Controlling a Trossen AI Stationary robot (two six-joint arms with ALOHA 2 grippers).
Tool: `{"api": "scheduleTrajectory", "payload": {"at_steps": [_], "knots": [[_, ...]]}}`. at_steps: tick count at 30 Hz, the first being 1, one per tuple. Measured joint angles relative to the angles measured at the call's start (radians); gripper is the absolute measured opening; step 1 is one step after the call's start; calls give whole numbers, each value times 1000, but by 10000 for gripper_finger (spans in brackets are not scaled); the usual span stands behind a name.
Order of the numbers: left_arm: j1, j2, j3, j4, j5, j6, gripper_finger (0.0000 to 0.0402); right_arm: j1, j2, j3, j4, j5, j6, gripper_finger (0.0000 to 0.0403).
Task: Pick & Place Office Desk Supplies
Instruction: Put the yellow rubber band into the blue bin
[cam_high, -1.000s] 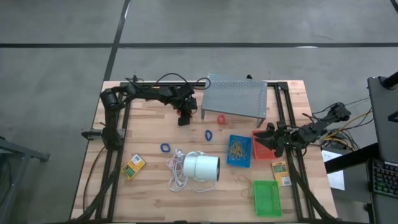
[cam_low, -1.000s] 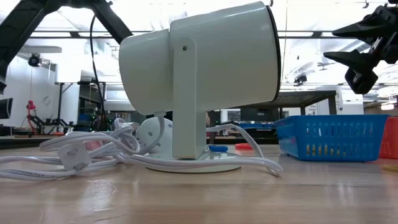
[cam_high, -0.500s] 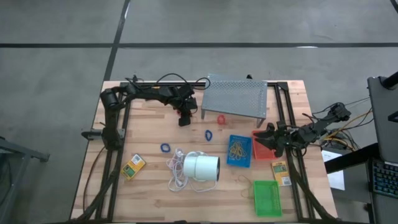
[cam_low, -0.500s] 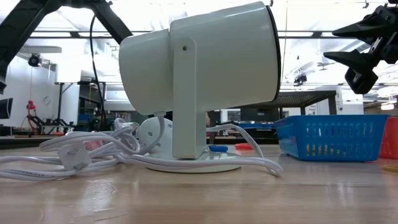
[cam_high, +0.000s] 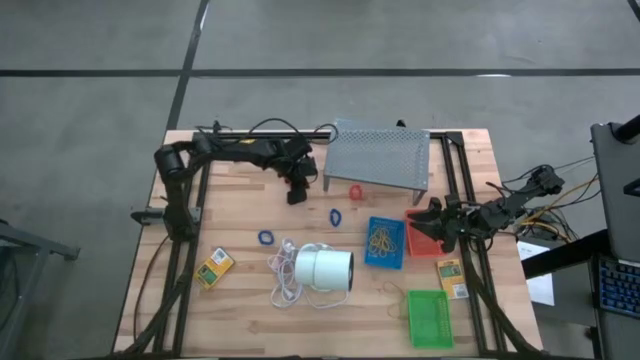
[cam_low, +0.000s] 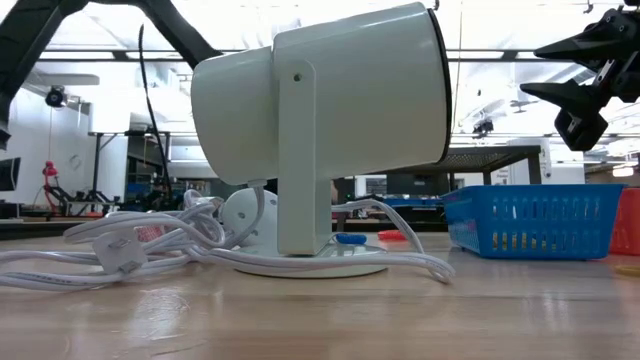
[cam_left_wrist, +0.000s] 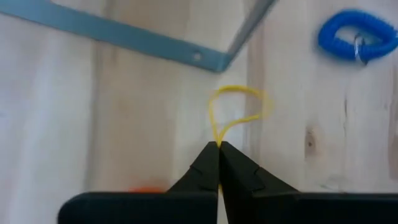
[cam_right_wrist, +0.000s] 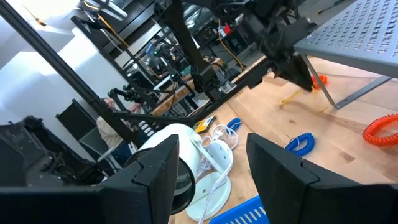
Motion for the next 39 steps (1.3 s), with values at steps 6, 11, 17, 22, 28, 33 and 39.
{"api": "scheduleTrajectory", "payload": {"at_steps": [6, 11, 17, 22, 28, 33, 39], "knots": [[-23, -52, 1, -1, -41, -3, 4, 0, 0, 0, 0, 0, 0, 185], [-45, -100, 2, -3, -95, -10, 4, 0, 0, 0, 0, 0, 0, 185], [-79, -167, 3, -24, -160, -44, 4, 0, 0, 0, 0, 0, 0, 185], [-109, -212, 3, -22, -197, -80, 4, 0, 0, 0, 0, 0, 0, 185], [-148, -248, 3, -21, -249, -129, 4, 0, 0, 0, 0, 0, 0, 185], [-191, -265, 4, 5, -293, -145, 4, 0, 0, 0, 0, 0, 0, 185], [-236, -286, 5, 56, -323, -162, 4, 0, 0, 0, 0, 0, 0, 185]]}}
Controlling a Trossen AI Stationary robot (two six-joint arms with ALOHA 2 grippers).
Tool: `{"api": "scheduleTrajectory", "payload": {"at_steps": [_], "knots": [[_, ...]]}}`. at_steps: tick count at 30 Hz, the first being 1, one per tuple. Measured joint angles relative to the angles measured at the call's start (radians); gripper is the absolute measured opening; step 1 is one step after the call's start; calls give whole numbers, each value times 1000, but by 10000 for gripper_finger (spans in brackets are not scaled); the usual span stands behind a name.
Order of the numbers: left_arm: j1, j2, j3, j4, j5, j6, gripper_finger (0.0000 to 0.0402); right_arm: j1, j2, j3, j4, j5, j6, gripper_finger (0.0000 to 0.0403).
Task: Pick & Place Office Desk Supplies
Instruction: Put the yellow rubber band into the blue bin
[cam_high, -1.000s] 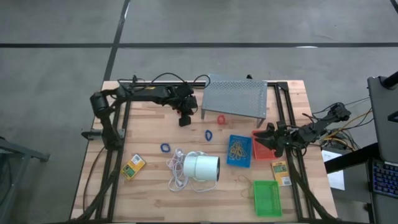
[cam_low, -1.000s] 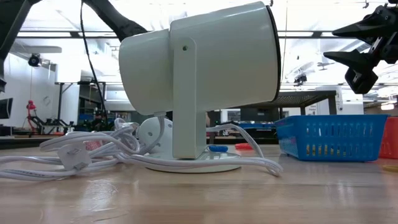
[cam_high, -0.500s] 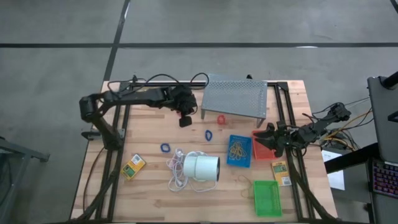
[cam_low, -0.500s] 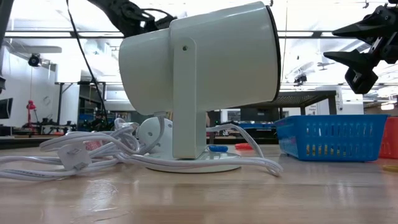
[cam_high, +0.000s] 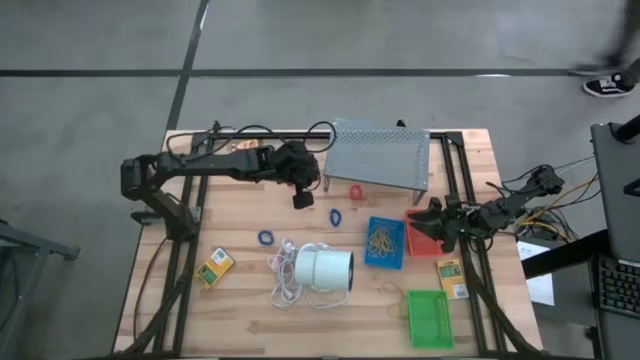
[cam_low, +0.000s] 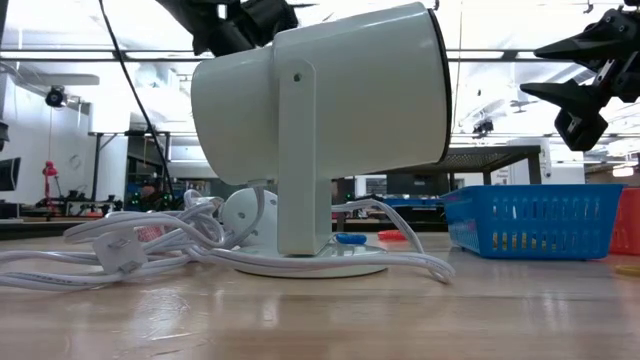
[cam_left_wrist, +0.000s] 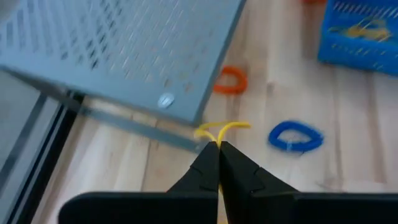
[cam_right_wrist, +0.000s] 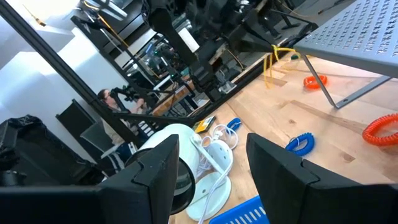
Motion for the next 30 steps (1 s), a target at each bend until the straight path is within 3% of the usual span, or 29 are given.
{"api": "scheduleTrajectory", "payload": {"at_steps": [14, 22, 30], "knots": [[-76, -21, 0, 294, 13, 6, 4, 0, 0, 0, 0, 0, 0, 185], [-95, 4, 1, 505, 202, 35, 4, 0, 0, 0, 0, 0, 0, 185], [-125, 90, 2, 732, 327, 35, 4, 0, 0, 0, 0, 0, 0, 185]]}}
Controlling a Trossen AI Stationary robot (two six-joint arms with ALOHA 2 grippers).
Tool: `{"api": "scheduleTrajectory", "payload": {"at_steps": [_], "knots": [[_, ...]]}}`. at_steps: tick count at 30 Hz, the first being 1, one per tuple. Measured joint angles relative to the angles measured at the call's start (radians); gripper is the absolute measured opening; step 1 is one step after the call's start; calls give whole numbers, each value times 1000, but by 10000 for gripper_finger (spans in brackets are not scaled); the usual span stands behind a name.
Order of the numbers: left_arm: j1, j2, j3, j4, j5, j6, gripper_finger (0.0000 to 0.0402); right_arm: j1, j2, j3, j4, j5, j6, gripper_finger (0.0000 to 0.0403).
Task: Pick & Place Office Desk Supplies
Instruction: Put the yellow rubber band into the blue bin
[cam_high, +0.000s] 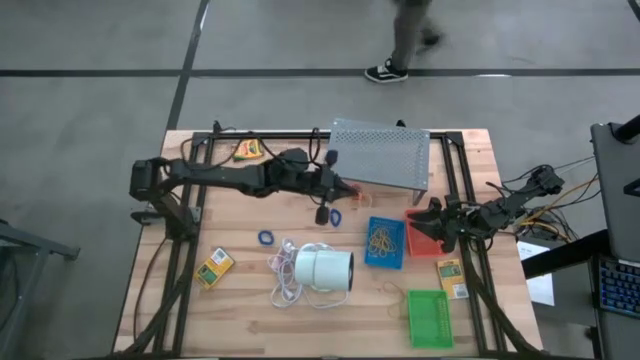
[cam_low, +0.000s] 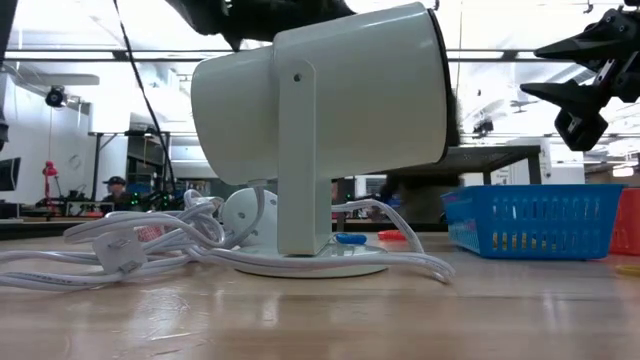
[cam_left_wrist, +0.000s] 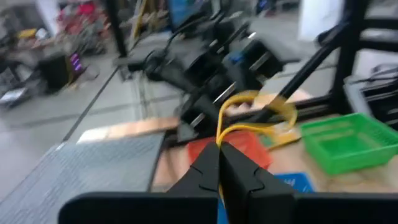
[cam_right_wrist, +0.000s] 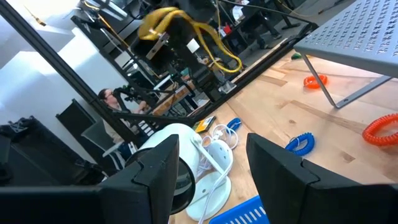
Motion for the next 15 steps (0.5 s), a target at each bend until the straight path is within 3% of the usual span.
{"api": "scheduleTrajectory", "payload": {"at_steps": [7, 15], "knots": [[-33, 92, -1, 207, 85, 0, 4, 0, -1, 0, 0, 0, 0, 185], [-65, 195, 16, 384, 104, -3, 4, 0, 0, 0, 0, 0, 0, 185]]}}
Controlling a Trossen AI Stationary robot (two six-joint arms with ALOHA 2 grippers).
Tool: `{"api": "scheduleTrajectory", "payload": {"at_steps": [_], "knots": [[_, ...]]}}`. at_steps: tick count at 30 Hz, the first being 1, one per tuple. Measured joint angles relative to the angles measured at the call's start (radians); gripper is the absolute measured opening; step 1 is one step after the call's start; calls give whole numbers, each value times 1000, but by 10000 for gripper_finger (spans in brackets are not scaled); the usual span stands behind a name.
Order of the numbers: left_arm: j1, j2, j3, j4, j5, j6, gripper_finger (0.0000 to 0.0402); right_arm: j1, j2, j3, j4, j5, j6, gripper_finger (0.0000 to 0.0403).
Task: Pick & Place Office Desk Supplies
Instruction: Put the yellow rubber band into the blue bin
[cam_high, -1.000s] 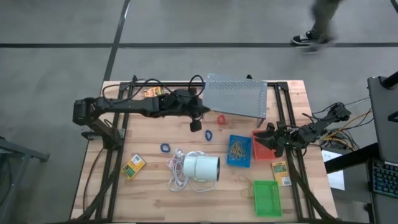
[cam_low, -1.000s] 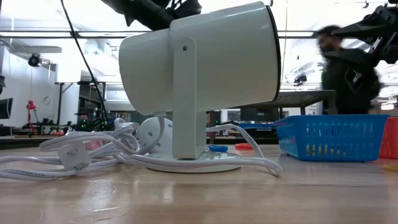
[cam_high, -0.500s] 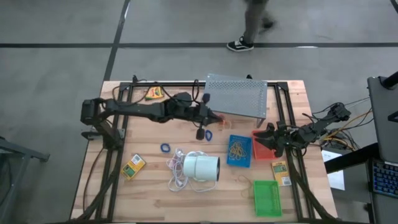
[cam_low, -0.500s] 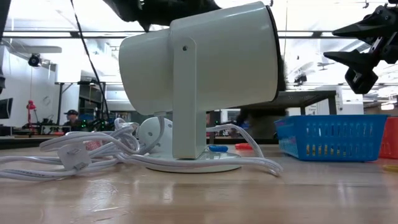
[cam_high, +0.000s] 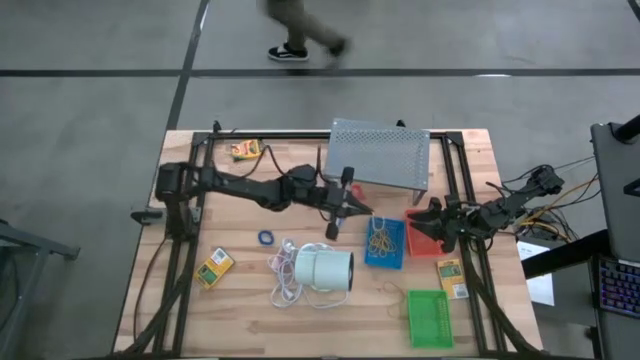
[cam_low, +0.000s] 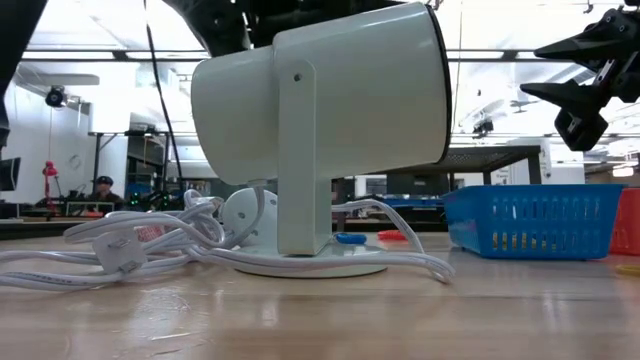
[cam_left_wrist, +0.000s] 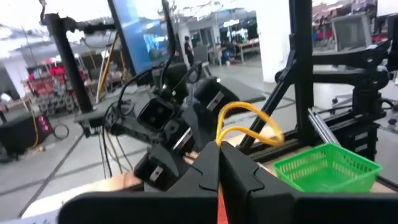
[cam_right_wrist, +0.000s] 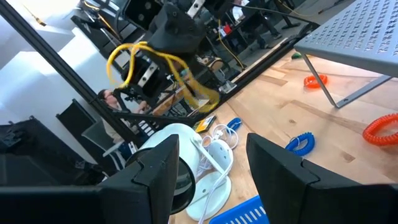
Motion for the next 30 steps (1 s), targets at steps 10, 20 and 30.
{"api": "scheduleTrajectory", "payload": {"at_steps": [10, 20, 30], "knots": [[-38, 145, 107, 75, 26, -8, 4, 0, 0, 0, 0, 0, 0, 185], [-45, 289, 267, 28, 87, -8, 6, 0, 1, 0, 0, 0, 0, 185], [-38, 364, 351, -129, 65, -9, 7, 0, 0, 0, 0, 0, 0, 185]]}}
